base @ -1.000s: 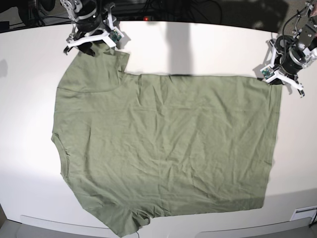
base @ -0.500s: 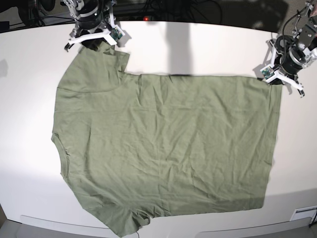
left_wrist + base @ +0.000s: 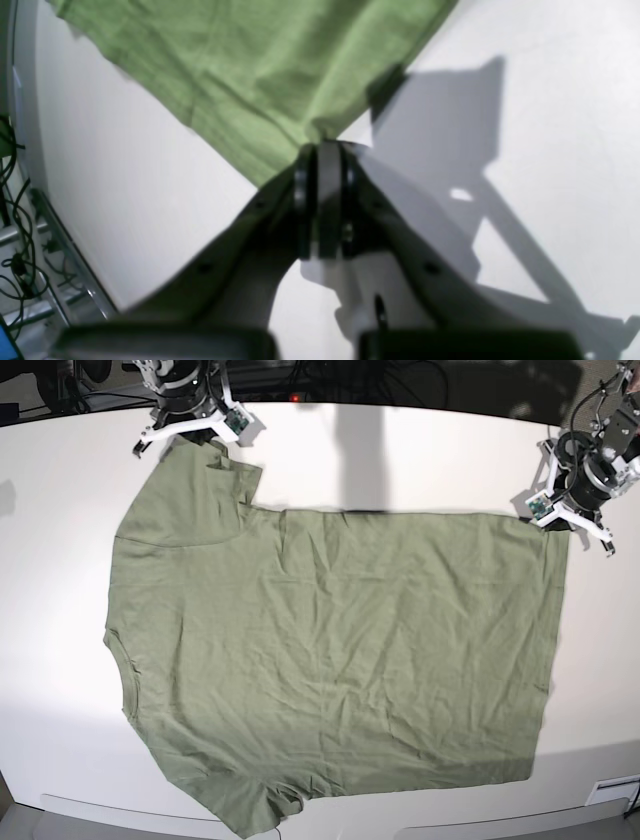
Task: Fold the T-shirt properly
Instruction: 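Grasp the shirt shoulder edge with the right gripper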
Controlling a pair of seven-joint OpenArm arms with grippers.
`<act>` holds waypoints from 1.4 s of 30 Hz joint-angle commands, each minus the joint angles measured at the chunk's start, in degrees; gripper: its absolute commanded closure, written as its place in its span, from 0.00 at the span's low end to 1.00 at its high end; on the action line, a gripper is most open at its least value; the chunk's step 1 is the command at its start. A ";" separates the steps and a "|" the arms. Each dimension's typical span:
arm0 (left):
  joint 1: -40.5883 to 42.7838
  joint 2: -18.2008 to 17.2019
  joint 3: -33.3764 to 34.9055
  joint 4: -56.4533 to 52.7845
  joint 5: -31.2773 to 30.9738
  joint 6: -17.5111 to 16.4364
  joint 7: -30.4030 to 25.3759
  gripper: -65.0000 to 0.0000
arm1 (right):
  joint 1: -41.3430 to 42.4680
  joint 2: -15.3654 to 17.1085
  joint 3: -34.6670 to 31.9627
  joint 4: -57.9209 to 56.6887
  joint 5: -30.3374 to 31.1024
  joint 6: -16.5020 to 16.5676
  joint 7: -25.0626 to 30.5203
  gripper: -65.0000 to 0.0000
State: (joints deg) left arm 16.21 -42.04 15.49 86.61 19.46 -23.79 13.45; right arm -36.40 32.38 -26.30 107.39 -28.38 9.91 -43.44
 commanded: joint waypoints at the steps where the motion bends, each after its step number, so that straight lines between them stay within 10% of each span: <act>1: 0.28 -0.70 0.00 0.11 -0.02 -1.53 0.61 1.00 | -0.81 0.63 0.02 -0.15 1.33 1.18 -2.05 1.00; 42: 0.28 -0.70 0.00 0.11 -0.07 -1.51 0.61 1.00 | -0.94 1.92 0.02 -0.13 1.33 -0.57 -2.05 1.00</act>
State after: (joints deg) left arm 16.21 -42.06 15.49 86.61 19.44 -23.79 13.45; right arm -36.53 33.80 -26.30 107.28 -28.36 8.80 -43.64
